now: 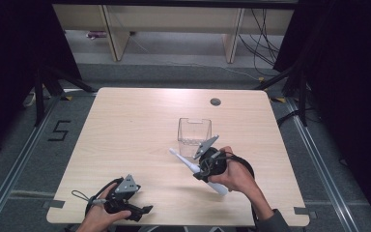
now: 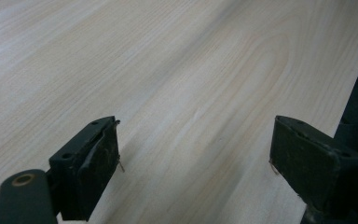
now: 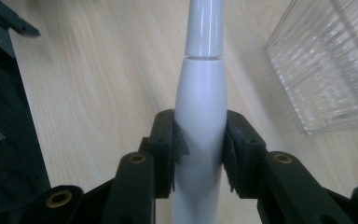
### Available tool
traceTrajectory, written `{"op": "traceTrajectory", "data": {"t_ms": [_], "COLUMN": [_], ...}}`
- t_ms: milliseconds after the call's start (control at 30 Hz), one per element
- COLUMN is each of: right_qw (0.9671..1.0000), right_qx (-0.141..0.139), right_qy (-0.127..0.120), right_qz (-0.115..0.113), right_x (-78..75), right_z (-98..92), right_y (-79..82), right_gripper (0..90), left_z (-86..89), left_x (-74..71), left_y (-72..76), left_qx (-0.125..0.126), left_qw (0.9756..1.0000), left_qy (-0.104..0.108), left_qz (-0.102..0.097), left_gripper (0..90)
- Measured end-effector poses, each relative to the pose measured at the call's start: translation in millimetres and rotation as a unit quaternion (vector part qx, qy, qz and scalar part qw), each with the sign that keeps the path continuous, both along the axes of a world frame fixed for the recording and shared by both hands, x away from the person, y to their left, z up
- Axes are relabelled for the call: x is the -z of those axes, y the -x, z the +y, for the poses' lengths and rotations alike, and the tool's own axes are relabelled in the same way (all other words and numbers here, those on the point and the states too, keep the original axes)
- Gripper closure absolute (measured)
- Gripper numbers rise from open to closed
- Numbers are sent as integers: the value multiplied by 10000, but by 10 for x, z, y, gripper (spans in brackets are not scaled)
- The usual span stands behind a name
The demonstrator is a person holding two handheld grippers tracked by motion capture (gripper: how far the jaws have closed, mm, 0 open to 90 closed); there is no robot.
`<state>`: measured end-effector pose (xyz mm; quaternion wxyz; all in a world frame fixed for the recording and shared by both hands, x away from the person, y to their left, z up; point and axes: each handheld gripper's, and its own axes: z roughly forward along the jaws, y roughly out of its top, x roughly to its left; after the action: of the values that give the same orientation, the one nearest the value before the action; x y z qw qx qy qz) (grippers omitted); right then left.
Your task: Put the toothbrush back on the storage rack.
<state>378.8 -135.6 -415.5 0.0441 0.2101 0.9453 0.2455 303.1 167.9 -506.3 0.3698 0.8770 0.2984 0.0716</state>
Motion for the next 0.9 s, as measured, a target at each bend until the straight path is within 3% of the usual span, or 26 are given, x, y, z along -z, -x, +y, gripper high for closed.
{"op": "traceTrajectory", "data": {"t_ms": [67, 100, 167, 200, 300, 400, 500, 533, 567, 633, 700, 900], "right_qw": [9998, 9997, 9992, 9987, 9967, 9954, 9928, 9909, 9908, 9885, 9870, 9844], "right_qx": [3, 122, 187, 188, 381, 319, 418, 469, 457, 490, 541, 665], "right_qy": [-180, -210, -348, -426, -705, -871, -1089, -1198, -1232, -1369, -1464, -1576], "right_qz": [-67, 52, -4, -186, -143, -256, -274, -396, -311, -428, -375, -410], "right_x": [-53, -79, -110, -113, -139, -170, -205, -221, -246, -294, -322, -427], "right_z": [-36, -48, -74, -90, -130, -168, -197, -210, -224, -260, -269, -311], "right_y": [-19, -4, -15, -36, -47, -86, -112, -125, -134, -156, -176, -232], "right_gripper": [667, 667, 667, 667, 667, 667, 667, 667, 667, 667, 667, 667], "left_z": [0, 0, -3, -1, 1, -5, -1, 0, 1, 2, 2, 2], "left_x": [1, 1, 0, -1, 2, 7, 6, 4, 2, 0, 2, 3], "left_y": [1, 1, 3, 2, 3, 1, -2, -2, 0, -1, -2, -1], "left_qx": [3, 2, -5, 6, 30, -1, -7, -7, -13, -10, -4, -11], "left_qw": [10000, 10000, 10000, 10000, 10000, 10000, 10000, 10000, 10000, 10000, 10000, 10000], "left_qy": [2, -1, 27, 12, -5, 6, -1, 3, 12, 19, 12, 23], "left_qz": [12, 9, 12, 6, 30, 37, 20, 15, 7, 1, 18, 19], "left_gripper": [149, 149, 149, 149, 149, 149, 149, 149, 149, 149, 149, 149]}}
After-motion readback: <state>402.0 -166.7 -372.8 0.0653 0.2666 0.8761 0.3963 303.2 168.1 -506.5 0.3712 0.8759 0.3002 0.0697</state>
